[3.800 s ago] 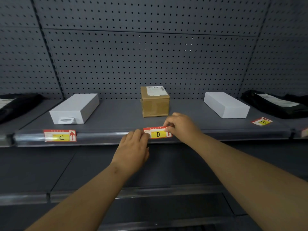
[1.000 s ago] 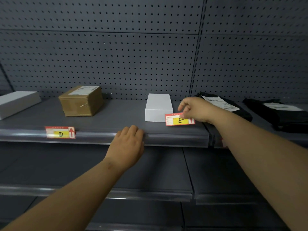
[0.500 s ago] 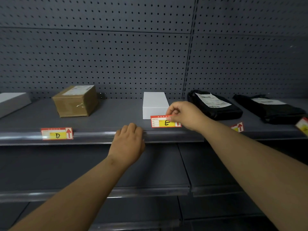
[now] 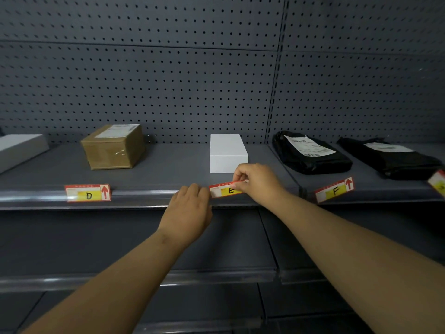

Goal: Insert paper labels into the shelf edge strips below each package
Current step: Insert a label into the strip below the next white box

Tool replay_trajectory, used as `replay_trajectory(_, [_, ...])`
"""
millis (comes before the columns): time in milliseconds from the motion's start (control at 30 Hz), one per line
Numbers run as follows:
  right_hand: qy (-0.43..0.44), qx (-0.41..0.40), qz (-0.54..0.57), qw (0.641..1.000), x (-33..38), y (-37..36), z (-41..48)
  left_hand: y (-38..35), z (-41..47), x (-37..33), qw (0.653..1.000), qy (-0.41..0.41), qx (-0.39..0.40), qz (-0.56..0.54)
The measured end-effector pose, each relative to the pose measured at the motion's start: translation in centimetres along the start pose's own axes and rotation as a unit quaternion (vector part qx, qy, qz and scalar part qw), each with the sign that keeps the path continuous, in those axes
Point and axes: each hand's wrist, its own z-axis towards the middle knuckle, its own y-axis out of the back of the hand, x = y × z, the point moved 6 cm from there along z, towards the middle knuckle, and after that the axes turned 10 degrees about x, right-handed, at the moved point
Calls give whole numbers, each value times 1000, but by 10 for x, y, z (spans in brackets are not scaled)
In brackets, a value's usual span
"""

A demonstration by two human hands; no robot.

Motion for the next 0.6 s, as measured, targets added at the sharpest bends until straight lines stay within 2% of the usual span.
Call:
replay_trajectory(167, [-1,-34,-41,999,-5,2,-4,-2,1,1,1000,-8,-2,-2])
replay_trajectory(600, [5,-32,-67,997,-5,-1,-3,-6,1,5,999,-34,5,12])
